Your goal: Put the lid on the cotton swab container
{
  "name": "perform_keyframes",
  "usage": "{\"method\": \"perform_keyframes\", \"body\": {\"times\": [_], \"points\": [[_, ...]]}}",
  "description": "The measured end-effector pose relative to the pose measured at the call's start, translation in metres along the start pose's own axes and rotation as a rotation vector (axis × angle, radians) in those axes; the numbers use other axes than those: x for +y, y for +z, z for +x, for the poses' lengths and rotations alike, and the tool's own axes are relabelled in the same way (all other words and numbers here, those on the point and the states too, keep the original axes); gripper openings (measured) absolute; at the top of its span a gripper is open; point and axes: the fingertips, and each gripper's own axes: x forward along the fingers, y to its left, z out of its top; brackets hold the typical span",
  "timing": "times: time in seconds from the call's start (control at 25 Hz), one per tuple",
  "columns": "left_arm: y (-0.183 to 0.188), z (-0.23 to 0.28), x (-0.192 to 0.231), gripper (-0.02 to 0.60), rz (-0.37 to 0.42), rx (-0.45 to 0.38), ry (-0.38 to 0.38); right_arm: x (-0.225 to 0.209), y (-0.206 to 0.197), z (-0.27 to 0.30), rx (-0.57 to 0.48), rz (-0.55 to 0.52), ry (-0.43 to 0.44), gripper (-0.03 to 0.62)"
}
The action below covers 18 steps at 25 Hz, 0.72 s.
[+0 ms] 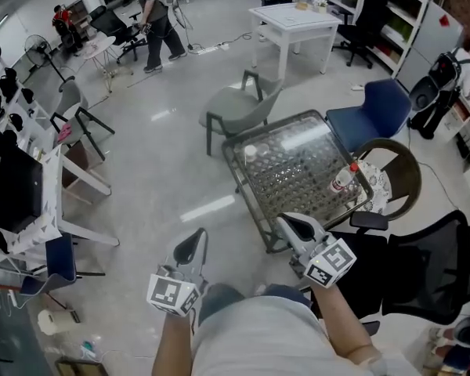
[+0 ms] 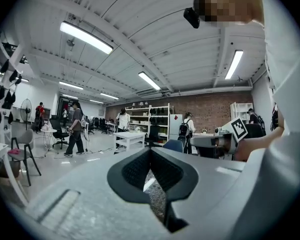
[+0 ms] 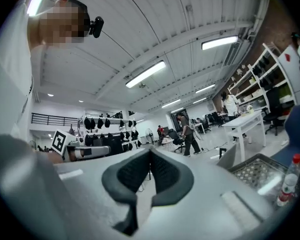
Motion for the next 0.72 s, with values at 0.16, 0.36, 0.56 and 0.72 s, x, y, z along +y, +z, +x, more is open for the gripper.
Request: {"method": "perform_keyframes", "body": {"times": [0.16,0.36,0.56,0.72], "points": [[-0.007,0.020,0.003,0.008,-0.010,0.028,-0.006,-0.022,-0.007,0.001,0.007,0.024,-0.031,0.003],[-0.017,0.054,0.025,0.008,-0.020,0.046,-0.047,-0.050,-0.014,0.025,0.026,0.033,-0.070,0.003],[-0.021,0.093,0.074,0.008,-0.046,0.048,-0.100,-0.071,-0.015,0.074,0.044,0.034,-0.113,0.003],[-0.018,0.124,0.126,0.008,-0.065,0.058,-0.136,-0.085,-0.013,0.124,0.064,0.033,-0.146,0.003]]}}
